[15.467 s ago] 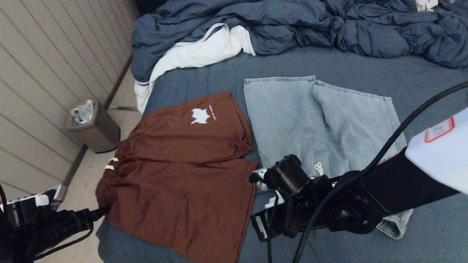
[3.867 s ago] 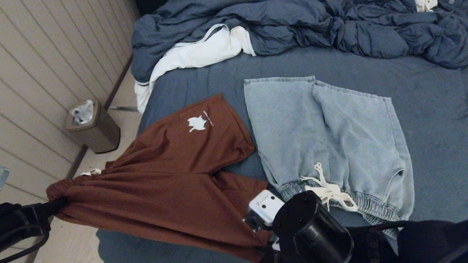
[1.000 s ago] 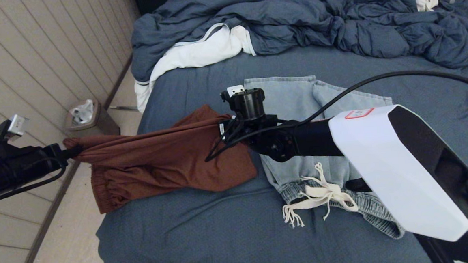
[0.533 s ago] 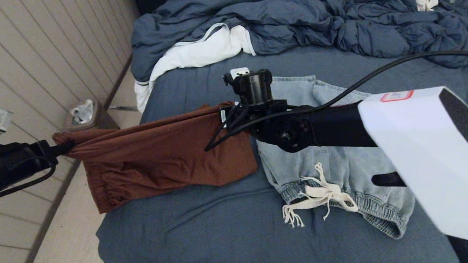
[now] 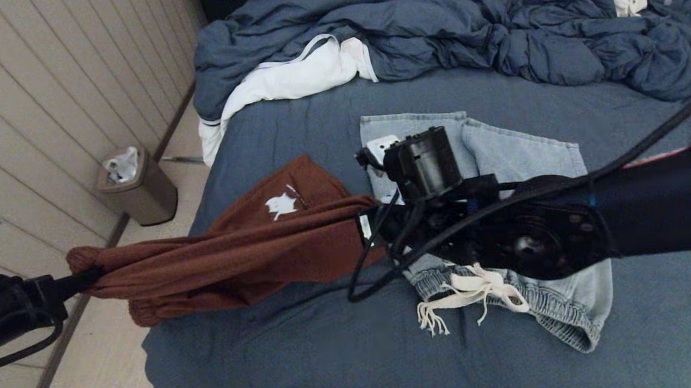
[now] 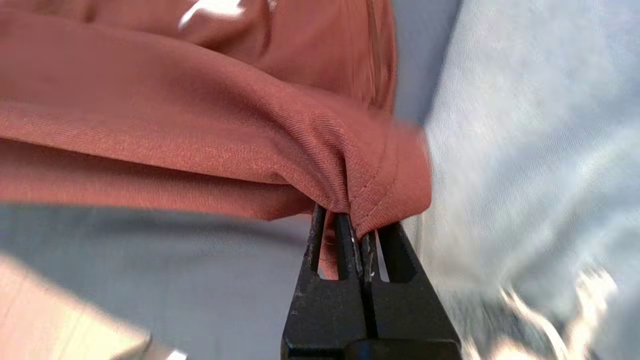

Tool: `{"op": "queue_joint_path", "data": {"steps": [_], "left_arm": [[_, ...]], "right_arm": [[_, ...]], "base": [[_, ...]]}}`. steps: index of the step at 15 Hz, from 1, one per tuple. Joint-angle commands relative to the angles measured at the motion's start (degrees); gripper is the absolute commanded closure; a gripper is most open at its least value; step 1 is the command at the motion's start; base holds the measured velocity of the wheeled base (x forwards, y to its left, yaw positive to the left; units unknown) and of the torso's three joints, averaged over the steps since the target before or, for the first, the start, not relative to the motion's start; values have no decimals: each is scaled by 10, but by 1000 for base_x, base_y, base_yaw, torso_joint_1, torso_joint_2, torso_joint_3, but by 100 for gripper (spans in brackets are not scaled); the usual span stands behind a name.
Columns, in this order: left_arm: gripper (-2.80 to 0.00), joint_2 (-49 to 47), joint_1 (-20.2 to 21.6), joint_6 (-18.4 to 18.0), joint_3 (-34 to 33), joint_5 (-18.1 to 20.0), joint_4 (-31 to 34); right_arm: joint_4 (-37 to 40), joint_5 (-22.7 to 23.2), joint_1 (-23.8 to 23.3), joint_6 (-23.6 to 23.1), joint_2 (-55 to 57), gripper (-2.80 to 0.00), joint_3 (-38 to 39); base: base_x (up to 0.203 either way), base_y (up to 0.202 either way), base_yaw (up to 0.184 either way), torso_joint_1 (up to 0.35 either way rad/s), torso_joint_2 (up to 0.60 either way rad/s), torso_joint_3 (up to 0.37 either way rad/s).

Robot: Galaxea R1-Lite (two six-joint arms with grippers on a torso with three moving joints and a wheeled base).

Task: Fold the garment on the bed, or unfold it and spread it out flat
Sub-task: Fold the brown shorts

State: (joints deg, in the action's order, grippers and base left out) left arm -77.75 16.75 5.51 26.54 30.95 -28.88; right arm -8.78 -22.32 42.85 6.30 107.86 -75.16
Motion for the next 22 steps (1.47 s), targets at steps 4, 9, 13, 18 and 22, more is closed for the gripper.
{"op": "queue_joint_path", "data": {"steps": [4, 9, 13, 18, 22], "left_arm": [[0, 171, -1, -26, -2, 4, 154], [0, 283, -1, -32, -2, 3, 285], [0, 367, -1, -46, 8, 3, 382], [0, 440, -1, -55, 49, 3, 508], [0, 476, -1, -66, 51, 4, 551]], "right_arm": [[38, -1, 40, 4, -176, 0, 132], [87, -1, 84, 25, -287, 0, 223], [102, -1, 99, 30, -351, 0, 282], [137, 0, 123, 46, -410, 0, 307], [149, 1, 123, 48, -433, 0, 313]], "base": [[0, 0, 0, 0, 0, 0], [0, 0, 0, 0, 0, 0], [0, 0, 0, 0, 0, 0], [0, 0, 0, 0, 0, 0], [0, 0, 0, 0, 0, 0]]}}
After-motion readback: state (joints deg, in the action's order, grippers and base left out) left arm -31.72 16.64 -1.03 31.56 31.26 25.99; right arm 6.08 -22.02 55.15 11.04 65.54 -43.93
